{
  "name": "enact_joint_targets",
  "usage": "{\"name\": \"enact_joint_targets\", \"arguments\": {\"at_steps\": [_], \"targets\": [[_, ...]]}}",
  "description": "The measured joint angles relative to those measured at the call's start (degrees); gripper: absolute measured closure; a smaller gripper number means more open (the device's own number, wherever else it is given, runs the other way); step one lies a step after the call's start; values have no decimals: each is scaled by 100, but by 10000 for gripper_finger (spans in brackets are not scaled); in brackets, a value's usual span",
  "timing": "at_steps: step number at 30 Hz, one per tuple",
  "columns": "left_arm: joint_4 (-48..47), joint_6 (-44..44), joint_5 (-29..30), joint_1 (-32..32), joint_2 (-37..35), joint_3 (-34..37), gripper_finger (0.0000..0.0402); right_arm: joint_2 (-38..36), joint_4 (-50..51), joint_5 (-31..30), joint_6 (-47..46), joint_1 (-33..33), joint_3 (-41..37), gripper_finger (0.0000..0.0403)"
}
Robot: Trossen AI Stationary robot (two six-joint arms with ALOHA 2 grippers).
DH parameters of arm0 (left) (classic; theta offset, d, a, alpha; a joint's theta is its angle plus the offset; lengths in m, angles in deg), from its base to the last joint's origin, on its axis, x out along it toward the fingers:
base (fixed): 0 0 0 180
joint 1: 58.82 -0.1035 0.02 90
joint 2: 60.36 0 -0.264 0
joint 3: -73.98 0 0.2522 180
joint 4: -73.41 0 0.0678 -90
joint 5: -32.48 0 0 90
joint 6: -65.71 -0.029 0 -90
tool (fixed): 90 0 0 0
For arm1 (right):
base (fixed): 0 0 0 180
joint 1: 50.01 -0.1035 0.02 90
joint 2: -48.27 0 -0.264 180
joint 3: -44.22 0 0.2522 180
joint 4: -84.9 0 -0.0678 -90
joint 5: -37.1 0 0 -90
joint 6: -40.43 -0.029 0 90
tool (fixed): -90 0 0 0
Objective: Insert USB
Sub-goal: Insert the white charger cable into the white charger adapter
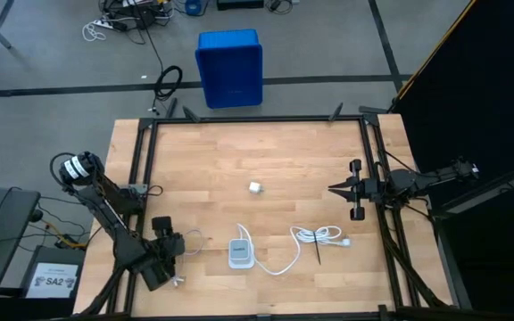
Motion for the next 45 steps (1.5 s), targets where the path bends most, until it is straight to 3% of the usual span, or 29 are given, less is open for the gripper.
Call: {"name": "enact_joint_targets", "arguments": {"at_steps": [5,20,45], "targets": [[18,-828,-56,-215,-2,-2,165,0,0,2,0,0,0,397],[37,-632,-20,27,-2,-861,215,0,0,1,1,0,0,397],[479,-676,66,30,-2,-892,232,2,0,2,0,0,-2,398]]}}
